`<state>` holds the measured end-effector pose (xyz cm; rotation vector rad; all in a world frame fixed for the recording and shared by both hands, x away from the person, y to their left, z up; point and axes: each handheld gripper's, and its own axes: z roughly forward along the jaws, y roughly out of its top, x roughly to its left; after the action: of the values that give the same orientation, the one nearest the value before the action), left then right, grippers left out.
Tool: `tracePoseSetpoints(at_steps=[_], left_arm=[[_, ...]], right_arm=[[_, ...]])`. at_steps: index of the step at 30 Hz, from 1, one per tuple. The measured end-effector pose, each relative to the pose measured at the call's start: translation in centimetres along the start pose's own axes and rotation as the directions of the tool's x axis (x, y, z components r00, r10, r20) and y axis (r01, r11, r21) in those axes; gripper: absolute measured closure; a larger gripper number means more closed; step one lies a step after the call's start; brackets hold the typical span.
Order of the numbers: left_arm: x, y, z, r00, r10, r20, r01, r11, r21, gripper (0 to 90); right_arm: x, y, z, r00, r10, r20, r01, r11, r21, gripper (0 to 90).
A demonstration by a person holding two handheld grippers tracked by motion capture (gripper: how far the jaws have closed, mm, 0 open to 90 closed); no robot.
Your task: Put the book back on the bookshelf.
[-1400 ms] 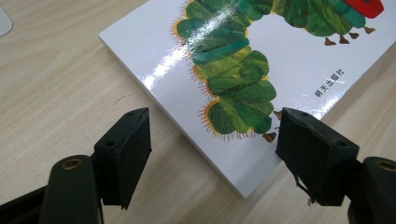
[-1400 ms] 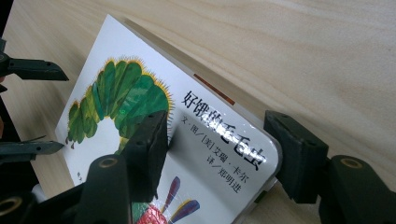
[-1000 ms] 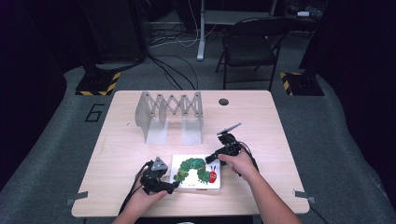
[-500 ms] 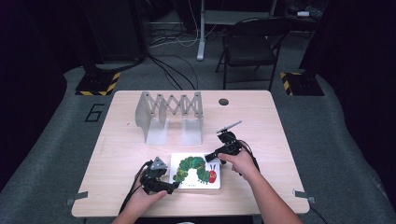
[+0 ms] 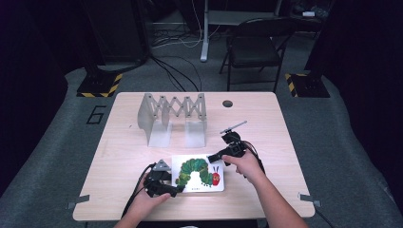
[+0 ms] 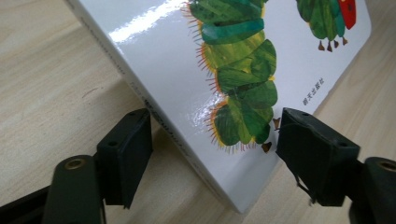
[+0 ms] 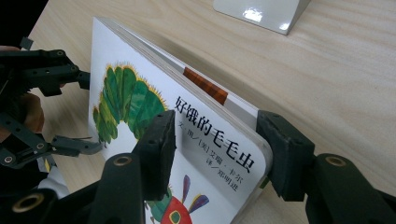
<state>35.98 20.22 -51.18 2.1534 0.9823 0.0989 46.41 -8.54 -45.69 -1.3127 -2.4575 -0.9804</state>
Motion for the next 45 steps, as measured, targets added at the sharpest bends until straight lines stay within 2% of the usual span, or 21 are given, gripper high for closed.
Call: tracePoseSetpoints(at_steps=[1,6,11,17,23,25,26,27,30,31,32,33,37,39,40,41,43,45], left_arm=[[-0.1,0.1,-0.1,0.9999,0.015,-0.003,-0.015,0.9999,0.005,29.6],[-0.2,0.1,-0.2,1.0000,0.005,-0.005,-0.005,0.9999,0.009,30.4],[-0.3,0.2,-0.2,0.9998,0.014,-0.014,-0.013,0.9997,0.021,30.6],[-0.4,0.1,-0.2,0.9999,-0.006,-0.015,0.006,0.9999,0.014,30.7],[-0.4,0.1,-0.5,0.9984,-0.057,-0.002,0.057,0.9983,0.008,34.8],[-0.4,0.1,-0.6,0.9984,-0.056,0.002,0.056,0.9983,0.016,35.1],[-0.3,0.2,-0.6,0.9993,-0.037,-0.010,0.037,0.9993,0.009,35.2],[-0.3,0.2,-0.6,0.9993,-0.037,-0.010,0.037,0.9993,0.009,36.2],[-0.3,0.2,-0.8,0.9980,-0.062,-0.010,0.062,0.9981,0.001,38.4],[-0.2,0.3,-1.0,0.9982,-0.059,-0.003,0.059,0.9982,0.010,39.7],[-0.3,0.3,-1.0,0.9970,-0.076,-0.012,0.076,0.9971,-0.009,41.7],[-0.2,0.3,-1.1,0.9979,-0.063,-0.014,0.063,0.9980,0.001,41.7],[-0.4,0.4,-1.5,0.9980,-0.054,-0.035,0.053,0.9986,-0.003,46.4],[-0.4,0.5,-1.8,0.9978,-0.052,-0.040,0.052,0.9986,-0.011,49.9],[-0.6,0.5,-1.9,0.9965,-0.067,-0.049,0.066,0.9976,-0.020,49.9],[-0.5,0.6,-2.1,0.9979,-0.044,-0.048,0.043,0.9990,-0.009,51.7],[-0.6,0.7,-2.3,0.9970,-0.045,-0.062,0.044,0.9987,-0.027,53.7],[-0.6,0.8,-2.5,0.9970,-0.051,-0.059,0.050,0.9985,-0.022,54.4]], right_arm=[[0.1,0.0,0.0,1.0000,-0.003,0.003,0.003,1.000,-0.001,48.2],[0.1,0.0,0.0,0.9998,-0.010,0.017,0.010,1.000,0.001,49.8],[0.2,0.0,0.0,0.9995,-0.017,0.028,0.017,1.000,-0.001,49.9],[0.5,0.0,0.0,0.9992,-0.023,0.034,0.024,1.000,-0.009,50.4],[0.5,0.0,-0.2,0.9993,-0.027,0.024,0.027,1.000,-0.010,51.3],[0.6,-0.1,-0.2,0.9992,-0.031,0.025,0.032,0.999,-0.012,51.3],[0.7,0.0,-0.2,0.9991,-0.033,0.027,0.033,0.999,-0.012,51.3],[0.7,0.0,-0.2,0.9991,-0.033,0.027,0.033,0.999,-0.012,51.3],[0.9,0.0,-0.4,0.9987,-0.042,0.030,0.042,0.999,-0.015,51.5],[1.0,0.0,-0.4,0.9986,-0.045,0.029,0.045,0.999,-0.019,51.6],[1.2,0.0,-0.6,0.9985,-0.047,0.029,0.048,0.998,-0.029,51.6],[1.2,0.0,-0.6,0.9985,-0.047,0.029,0.048,0.998,-0.029,51.6],[1.6,0.1,-1.0,0.9969,-0.069,0.039,0.070,0.997,-0.038,51.2],[2.1,0.2,-1.3,0.9969,-0.066,0.042,0.068,0.996,-0.050,50.7],[2.3,0.2,-1.6,0.9964,-0.074,0.042,0.076,0.995,-0.059,50.4],[2.6,0.3,-1.7,0.9960,-0.078,0.043,0.082,0.994,-0.077,49.9],[3.0,0.4,-2.1,0.9944,-0.095,0.048,0.099,0.991,-0.090,48.9],[3.6,0.4,-2.4,0.9926,-0.108,0.055,0.113,0.988,-0.104,48.5]])
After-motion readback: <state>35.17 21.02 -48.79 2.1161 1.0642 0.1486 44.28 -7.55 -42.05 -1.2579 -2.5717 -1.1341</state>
